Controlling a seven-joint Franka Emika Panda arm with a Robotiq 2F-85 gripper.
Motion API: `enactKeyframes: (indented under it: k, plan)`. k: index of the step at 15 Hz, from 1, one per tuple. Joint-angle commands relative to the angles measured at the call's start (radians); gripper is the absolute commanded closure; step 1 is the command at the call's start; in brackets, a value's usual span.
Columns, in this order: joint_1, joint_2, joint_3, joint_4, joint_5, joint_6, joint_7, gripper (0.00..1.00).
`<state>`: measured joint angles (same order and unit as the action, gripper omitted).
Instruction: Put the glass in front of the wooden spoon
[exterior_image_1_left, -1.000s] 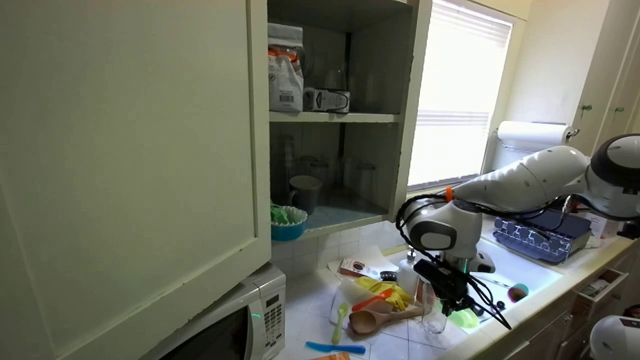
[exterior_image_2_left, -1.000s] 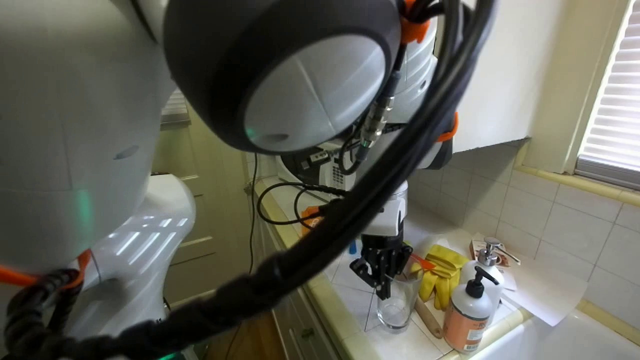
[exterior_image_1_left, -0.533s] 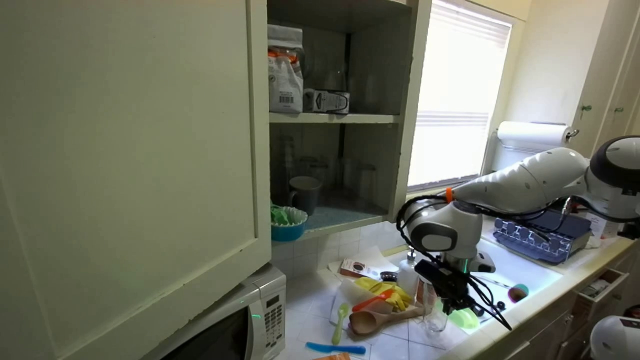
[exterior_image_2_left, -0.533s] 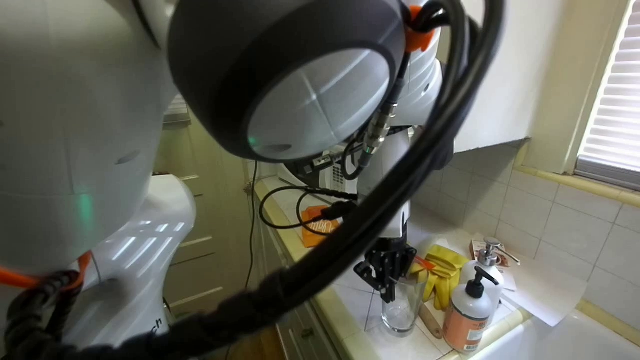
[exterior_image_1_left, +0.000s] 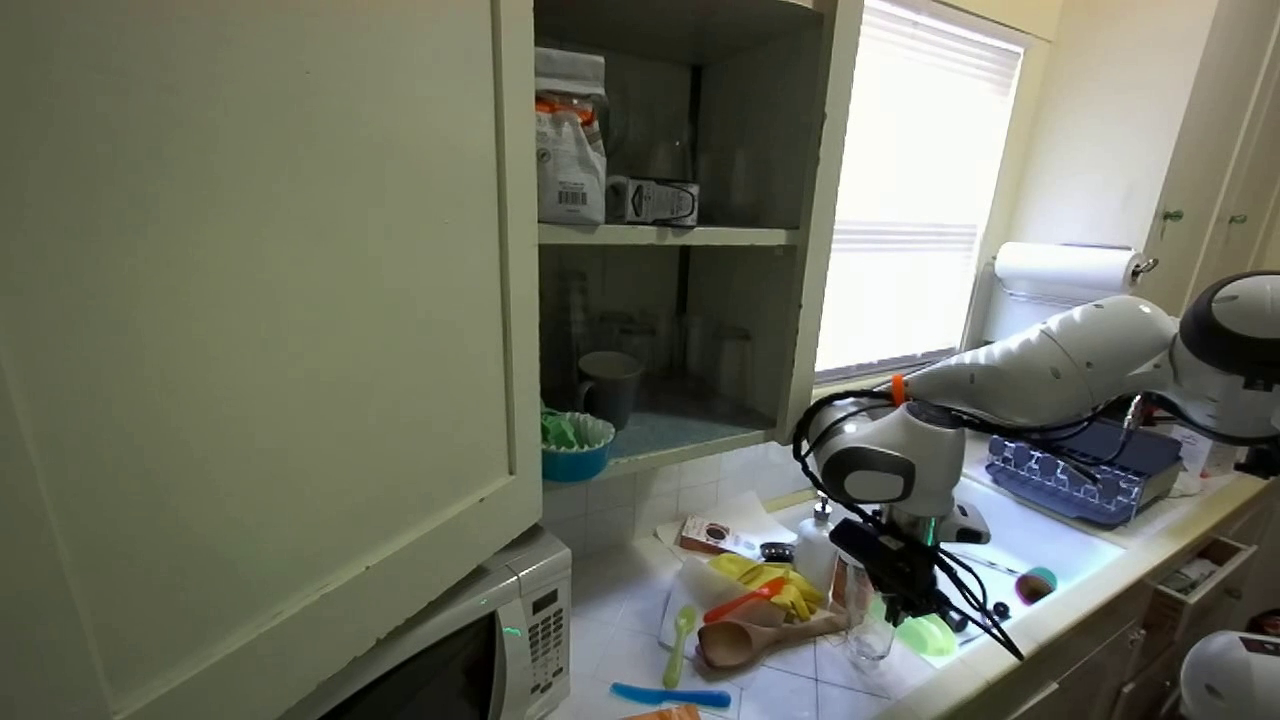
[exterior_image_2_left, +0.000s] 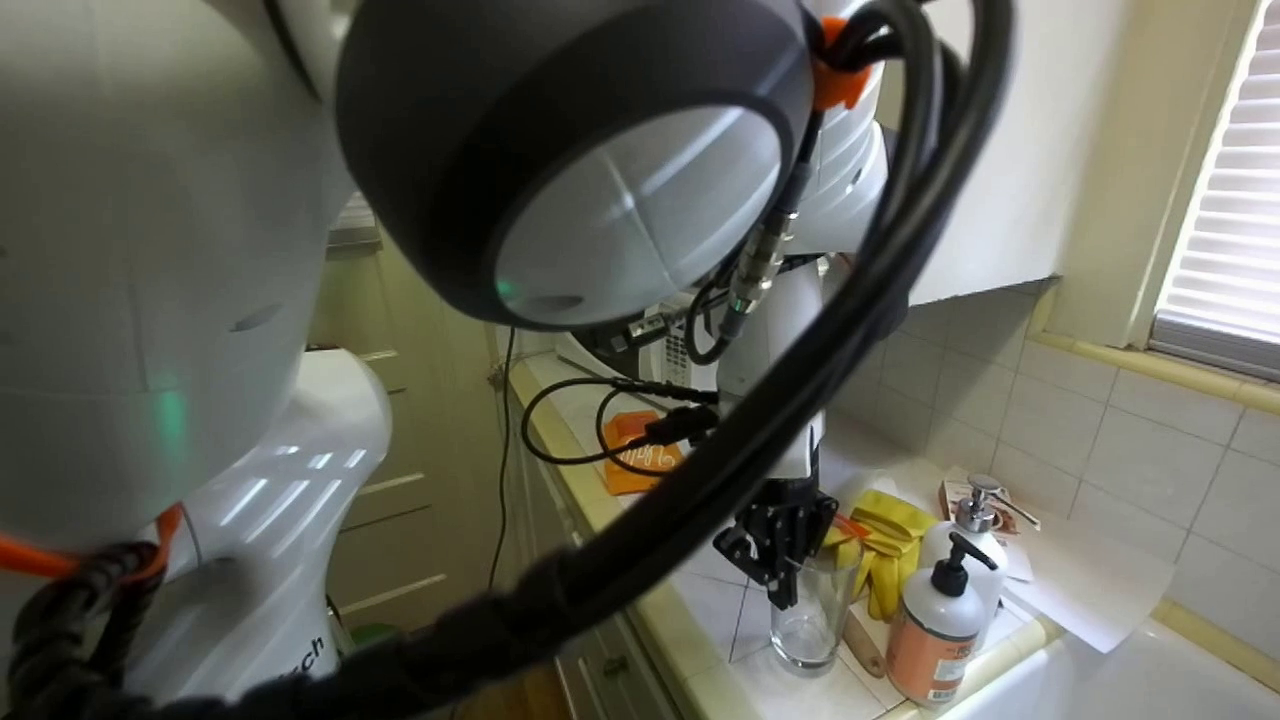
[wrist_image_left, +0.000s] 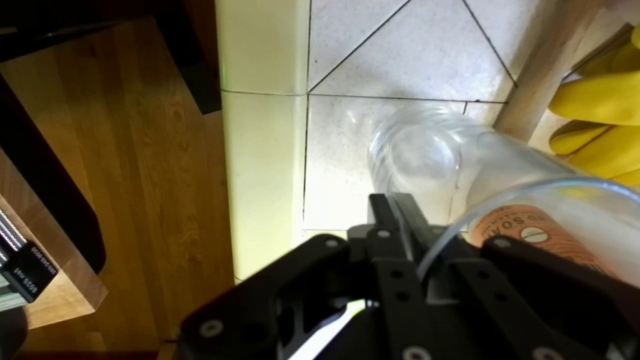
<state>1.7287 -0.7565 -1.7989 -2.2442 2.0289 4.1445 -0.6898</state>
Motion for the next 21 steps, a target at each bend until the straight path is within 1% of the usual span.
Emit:
enactKeyframes:
  k: [1, 10, 14, 21]
  plan:
    - [0.073, -0.087, -0.049, 0.071, -0.039, 0.081, 0.02, 0.98]
    - [0.086, -0.098, -0.07, 0.071, -0.064, 0.084, 0.013, 0.98]
    - [0.087, -0.095, -0.068, 0.064, -0.086, 0.059, 0.028, 0.98]
    - [0.077, -0.124, -0.059, 0.062, -0.084, 0.0, 0.069, 0.98]
